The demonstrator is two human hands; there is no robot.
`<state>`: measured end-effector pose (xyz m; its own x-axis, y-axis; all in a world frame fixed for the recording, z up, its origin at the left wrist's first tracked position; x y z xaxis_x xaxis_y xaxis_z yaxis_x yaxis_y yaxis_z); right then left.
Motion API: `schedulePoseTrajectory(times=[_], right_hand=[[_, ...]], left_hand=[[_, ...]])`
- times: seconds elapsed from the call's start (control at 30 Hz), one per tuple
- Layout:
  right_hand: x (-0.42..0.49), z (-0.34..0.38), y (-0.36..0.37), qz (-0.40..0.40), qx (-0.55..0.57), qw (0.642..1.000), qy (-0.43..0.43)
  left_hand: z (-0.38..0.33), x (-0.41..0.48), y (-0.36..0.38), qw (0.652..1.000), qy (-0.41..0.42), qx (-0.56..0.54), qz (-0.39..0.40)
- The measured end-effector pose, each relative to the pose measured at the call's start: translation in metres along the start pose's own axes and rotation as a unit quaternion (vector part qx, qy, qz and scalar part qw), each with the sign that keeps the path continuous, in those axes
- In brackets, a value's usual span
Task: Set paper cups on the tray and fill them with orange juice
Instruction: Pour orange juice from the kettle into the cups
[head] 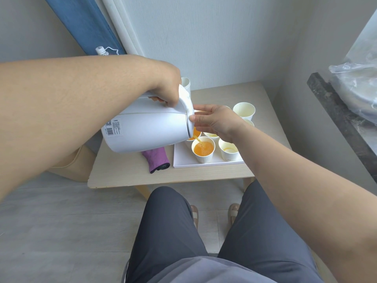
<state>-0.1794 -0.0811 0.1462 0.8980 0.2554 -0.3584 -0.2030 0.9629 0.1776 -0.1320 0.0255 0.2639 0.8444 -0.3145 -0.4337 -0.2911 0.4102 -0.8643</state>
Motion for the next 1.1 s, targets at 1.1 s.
schedulePoseTrajectory(times=[1.1], right_hand=[[0.011, -0.017, -0.008, -0.010, 0.003, 1.000, 0.019]], left_hand=[[-0.005, 0.015, 0.013, 1.000, 0.002, 0.003, 0.016]])
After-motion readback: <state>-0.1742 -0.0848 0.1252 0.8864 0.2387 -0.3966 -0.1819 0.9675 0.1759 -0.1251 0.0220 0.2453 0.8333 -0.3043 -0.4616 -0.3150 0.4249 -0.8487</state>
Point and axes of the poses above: each hand's wrist, its own x-axis towards the middle knuckle, its own y-axis out of the palm, z = x × y, the point moved 4 cm from there along x, towards the middle knuckle, and after that the axes turned 6 degrees about y, right-handed, at the moved point
